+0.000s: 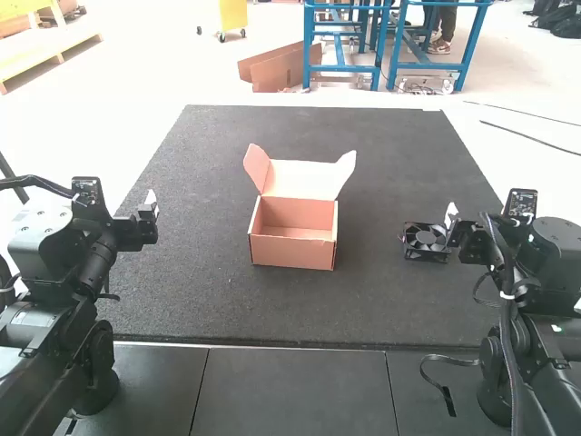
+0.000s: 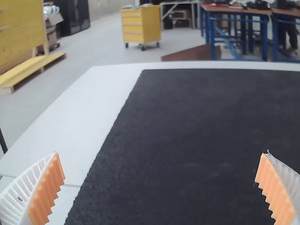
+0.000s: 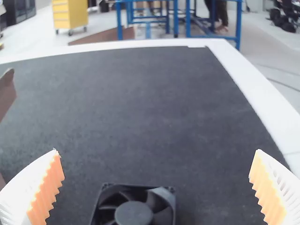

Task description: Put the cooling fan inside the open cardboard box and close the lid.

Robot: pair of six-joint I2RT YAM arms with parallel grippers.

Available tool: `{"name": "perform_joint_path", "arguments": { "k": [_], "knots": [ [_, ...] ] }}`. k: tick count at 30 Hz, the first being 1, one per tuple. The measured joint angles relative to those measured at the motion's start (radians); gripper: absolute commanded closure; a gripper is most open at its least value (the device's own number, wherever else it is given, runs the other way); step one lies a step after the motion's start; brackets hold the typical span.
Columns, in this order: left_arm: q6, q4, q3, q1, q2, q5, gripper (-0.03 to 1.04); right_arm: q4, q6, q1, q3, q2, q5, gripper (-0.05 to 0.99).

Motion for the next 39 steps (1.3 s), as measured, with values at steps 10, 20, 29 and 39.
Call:
{"name": "perform_joint_path", "arguments": {
  "k": [10, 20, 29, 39],
  "knots": [
    [0.0, -0.002, 0.0, 0.0, 0.0, 0.003, 0.04, -0.002, 0.0, 0.0, 0.0, 0.0, 0.0, 0.02],
    [0.0, -0.002, 0.0, 0.0, 0.0, 0.003, 0.04, -0.002, 0.0, 0.0, 0.0, 0.0, 0.0, 0.02],
    [-0.002, -0.002, 0.0, 0.0, 0.0, 0.003, 0.04, -0.001, 0.001, 0.0, 0.0, 0.0, 0.0, 0.02],
    [-0.003, 0.065, 0.0, 0.0, 0.0, 0.004, 0.04, 0.023, 0.032, 0.0, 0.0, 0.0, 0.004, 0.02]
  ]
}}
